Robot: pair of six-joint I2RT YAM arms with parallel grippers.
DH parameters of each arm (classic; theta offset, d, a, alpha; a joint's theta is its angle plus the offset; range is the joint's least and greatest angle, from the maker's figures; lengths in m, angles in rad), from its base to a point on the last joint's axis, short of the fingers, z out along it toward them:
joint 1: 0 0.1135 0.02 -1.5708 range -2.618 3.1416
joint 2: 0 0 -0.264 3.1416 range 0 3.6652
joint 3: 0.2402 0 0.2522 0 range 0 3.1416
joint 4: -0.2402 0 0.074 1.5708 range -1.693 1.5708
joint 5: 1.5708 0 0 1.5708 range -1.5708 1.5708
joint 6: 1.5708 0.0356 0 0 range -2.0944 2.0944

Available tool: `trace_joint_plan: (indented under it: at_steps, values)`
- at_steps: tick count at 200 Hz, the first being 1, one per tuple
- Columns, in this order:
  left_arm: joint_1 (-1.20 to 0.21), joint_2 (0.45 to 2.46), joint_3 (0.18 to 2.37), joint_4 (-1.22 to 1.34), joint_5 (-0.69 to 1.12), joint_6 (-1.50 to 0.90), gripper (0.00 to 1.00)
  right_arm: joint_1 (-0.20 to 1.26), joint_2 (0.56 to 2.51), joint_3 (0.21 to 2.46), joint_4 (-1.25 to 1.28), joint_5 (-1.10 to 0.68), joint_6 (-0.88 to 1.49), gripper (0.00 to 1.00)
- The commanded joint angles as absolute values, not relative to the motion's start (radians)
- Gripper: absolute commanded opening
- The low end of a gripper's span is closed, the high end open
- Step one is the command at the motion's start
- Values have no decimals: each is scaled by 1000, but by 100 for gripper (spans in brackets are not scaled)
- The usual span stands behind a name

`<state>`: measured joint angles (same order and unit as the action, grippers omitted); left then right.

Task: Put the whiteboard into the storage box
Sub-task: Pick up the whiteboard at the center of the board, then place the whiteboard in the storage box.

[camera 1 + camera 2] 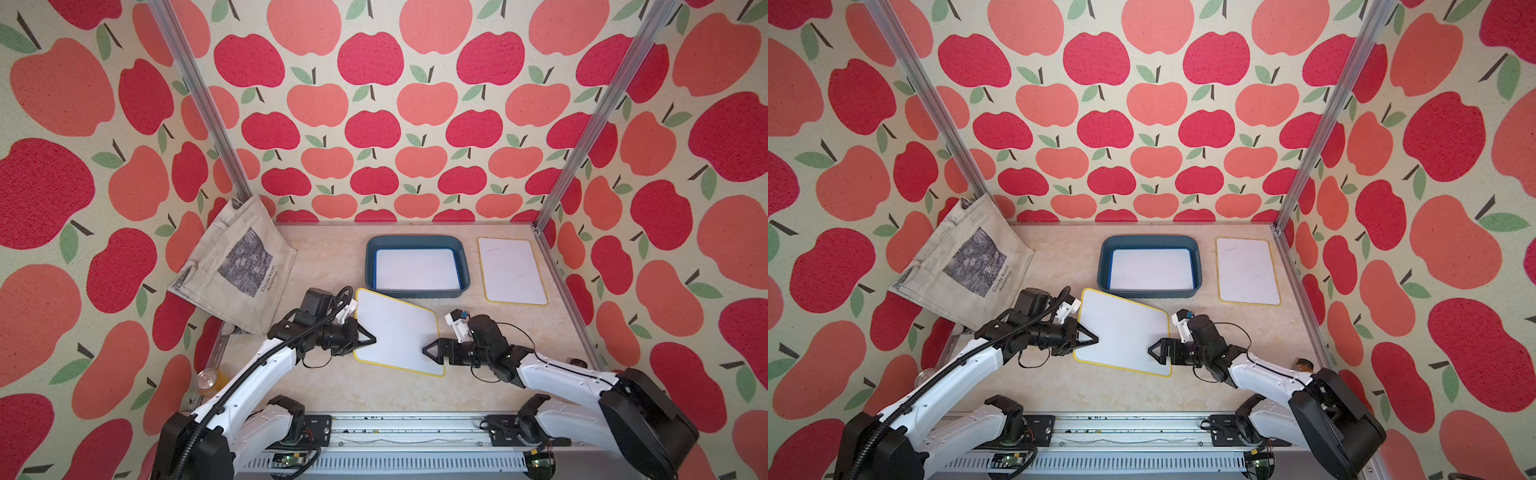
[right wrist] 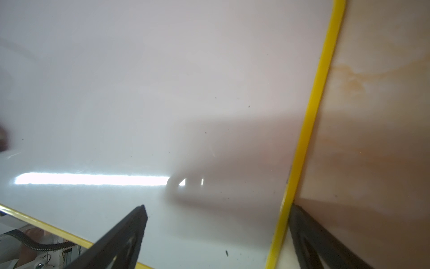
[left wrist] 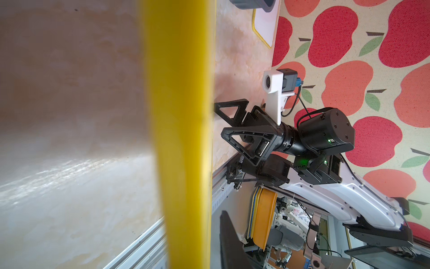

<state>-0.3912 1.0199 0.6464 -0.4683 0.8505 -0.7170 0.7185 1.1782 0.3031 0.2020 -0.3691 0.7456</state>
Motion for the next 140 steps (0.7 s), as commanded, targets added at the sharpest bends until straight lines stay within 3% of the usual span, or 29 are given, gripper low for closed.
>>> trace_joint_plan:
  at_steps: [1, 55, 140]
  values:
    - [-396, 1022, 675, -445, 840, -710, 17, 715, 1209, 301, 171, -399, 758, 99]
    - [-369, 1026, 675, -431, 793, -710, 20, 699, 1259, 310, 183, -426, 761, 99]
    - [-338, 1023, 682, -413, 749, -712, 16, 680, 1342, 337, 216, -475, 776, 99]
